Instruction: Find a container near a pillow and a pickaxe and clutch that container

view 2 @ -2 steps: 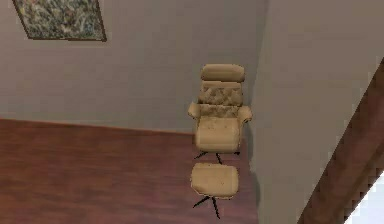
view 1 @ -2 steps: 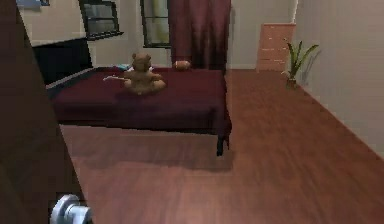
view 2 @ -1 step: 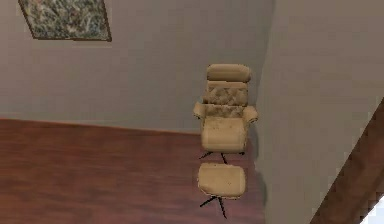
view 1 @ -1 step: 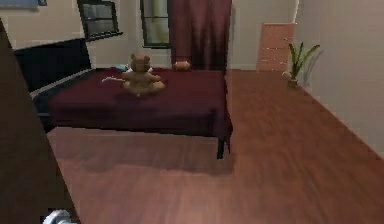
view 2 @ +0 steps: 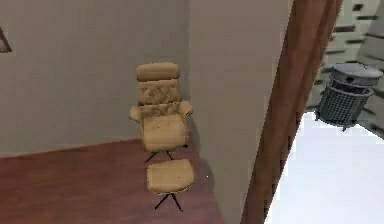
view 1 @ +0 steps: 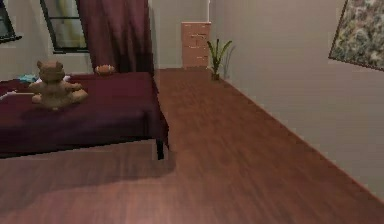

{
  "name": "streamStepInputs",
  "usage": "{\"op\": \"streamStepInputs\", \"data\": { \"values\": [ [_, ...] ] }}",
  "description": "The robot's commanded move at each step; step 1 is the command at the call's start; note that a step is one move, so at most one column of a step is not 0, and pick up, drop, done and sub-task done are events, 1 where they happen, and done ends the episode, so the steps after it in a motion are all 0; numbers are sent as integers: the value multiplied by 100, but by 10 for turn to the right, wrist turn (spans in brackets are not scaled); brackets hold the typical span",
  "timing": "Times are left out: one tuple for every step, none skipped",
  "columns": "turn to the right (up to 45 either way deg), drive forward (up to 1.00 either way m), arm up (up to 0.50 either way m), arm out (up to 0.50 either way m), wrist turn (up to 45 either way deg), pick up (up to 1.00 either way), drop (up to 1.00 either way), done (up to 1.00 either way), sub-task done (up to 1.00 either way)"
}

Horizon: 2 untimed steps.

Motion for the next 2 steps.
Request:
{"op": "streamStepInputs", "data": {
  "values": [
    [0, 60, 0, 0, 0, 0, 0, 0, 0],
    [-450, 0, 0, 0, 0, 0, 0, 0, 0]
  ]
}}
